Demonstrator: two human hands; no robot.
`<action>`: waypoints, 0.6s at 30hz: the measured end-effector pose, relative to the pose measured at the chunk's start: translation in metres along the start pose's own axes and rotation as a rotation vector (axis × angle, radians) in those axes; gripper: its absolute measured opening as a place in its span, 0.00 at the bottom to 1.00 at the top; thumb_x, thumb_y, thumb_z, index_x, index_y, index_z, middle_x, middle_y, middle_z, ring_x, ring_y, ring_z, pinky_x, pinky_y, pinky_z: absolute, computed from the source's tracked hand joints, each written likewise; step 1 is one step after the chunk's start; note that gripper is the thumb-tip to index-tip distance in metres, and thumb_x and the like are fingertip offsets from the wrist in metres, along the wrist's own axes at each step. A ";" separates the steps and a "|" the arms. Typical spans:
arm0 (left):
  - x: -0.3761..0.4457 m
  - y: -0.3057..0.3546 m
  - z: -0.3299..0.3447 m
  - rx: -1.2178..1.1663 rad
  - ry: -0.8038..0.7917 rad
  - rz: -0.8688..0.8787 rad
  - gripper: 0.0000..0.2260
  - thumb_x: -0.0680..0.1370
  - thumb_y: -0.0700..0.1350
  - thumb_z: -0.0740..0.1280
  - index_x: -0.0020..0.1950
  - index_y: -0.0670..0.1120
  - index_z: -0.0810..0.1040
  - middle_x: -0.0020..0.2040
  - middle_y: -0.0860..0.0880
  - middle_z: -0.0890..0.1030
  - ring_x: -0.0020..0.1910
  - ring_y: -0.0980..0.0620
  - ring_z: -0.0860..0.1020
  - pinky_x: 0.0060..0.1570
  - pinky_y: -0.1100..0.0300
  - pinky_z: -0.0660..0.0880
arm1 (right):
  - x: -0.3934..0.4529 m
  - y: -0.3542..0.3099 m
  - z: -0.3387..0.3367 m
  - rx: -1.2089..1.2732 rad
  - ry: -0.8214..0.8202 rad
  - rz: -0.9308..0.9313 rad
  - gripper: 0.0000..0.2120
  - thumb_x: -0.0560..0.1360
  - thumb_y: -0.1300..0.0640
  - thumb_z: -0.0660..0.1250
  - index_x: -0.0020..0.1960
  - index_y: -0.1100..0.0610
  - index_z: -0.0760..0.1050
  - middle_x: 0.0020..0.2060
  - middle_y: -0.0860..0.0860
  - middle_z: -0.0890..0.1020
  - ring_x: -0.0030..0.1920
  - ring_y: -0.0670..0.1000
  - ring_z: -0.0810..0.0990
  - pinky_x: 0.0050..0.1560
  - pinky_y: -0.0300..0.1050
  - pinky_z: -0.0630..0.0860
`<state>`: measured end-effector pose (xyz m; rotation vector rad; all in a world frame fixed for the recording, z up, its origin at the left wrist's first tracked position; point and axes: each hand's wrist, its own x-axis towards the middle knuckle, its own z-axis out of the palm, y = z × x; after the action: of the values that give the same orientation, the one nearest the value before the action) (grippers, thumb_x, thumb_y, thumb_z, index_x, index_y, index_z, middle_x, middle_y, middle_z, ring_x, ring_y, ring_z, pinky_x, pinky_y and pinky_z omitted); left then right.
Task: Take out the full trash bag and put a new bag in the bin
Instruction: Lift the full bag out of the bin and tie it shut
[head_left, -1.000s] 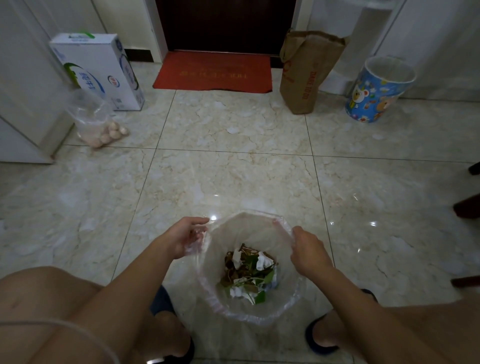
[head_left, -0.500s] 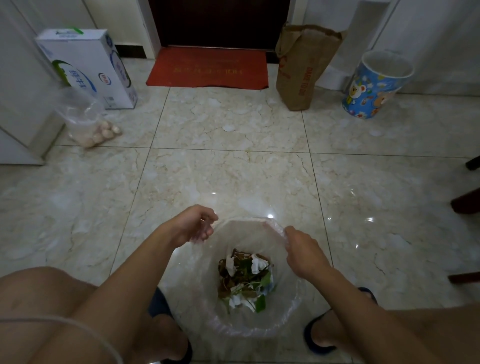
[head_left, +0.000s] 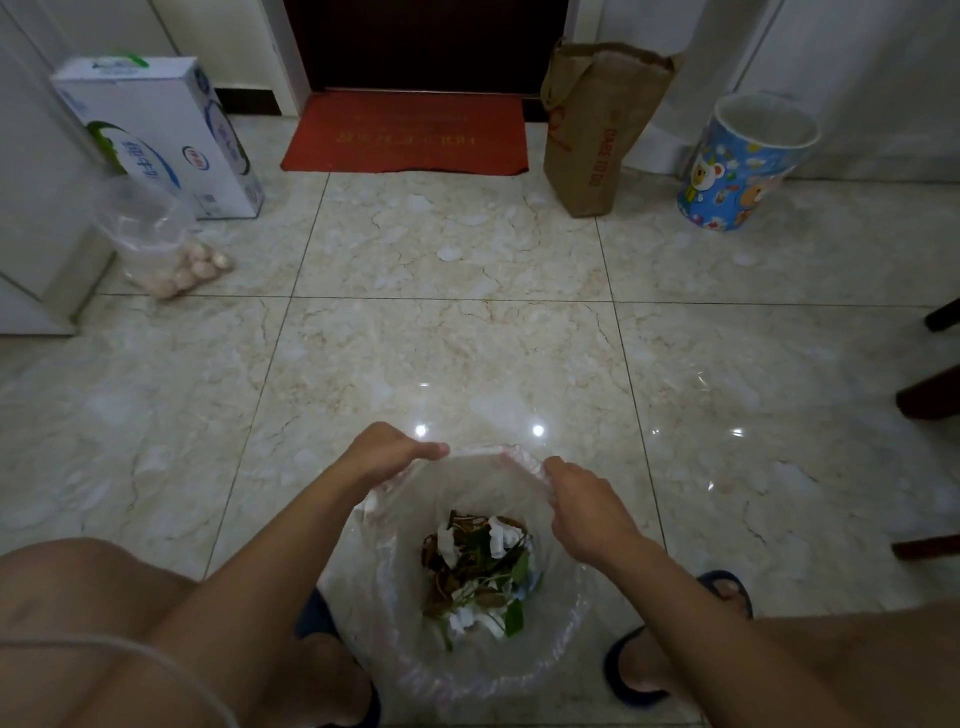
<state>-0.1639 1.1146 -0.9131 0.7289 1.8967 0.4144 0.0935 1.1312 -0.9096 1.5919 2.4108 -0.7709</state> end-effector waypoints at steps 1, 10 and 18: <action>0.001 0.000 0.001 0.012 -0.008 0.035 0.22 0.65 0.57 0.78 0.44 0.38 0.83 0.44 0.42 0.84 0.43 0.46 0.81 0.43 0.54 0.75 | 0.000 0.000 0.000 -0.002 -0.002 -0.002 0.13 0.74 0.67 0.63 0.57 0.57 0.69 0.48 0.54 0.77 0.43 0.54 0.74 0.40 0.45 0.67; -0.006 0.016 0.010 -0.039 0.092 0.288 0.05 0.74 0.42 0.72 0.43 0.41 0.86 0.42 0.49 0.86 0.42 0.56 0.82 0.40 0.66 0.73 | 0.000 0.001 0.001 0.008 0.010 -0.006 0.14 0.74 0.66 0.64 0.58 0.57 0.70 0.49 0.53 0.77 0.42 0.52 0.74 0.39 0.43 0.67; 0.011 0.020 0.023 -0.212 0.175 0.070 0.07 0.76 0.37 0.69 0.42 0.34 0.82 0.35 0.41 0.80 0.32 0.50 0.77 0.36 0.59 0.73 | 0.002 0.007 0.003 0.011 0.033 -0.025 0.13 0.75 0.65 0.62 0.58 0.55 0.71 0.43 0.48 0.73 0.41 0.51 0.74 0.39 0.43 0.67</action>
<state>-0.1407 1.1361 -0.9186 0.6356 1.9562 0.7322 0.0982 1.1331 -0.9150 1.5935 2.4580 -0.7694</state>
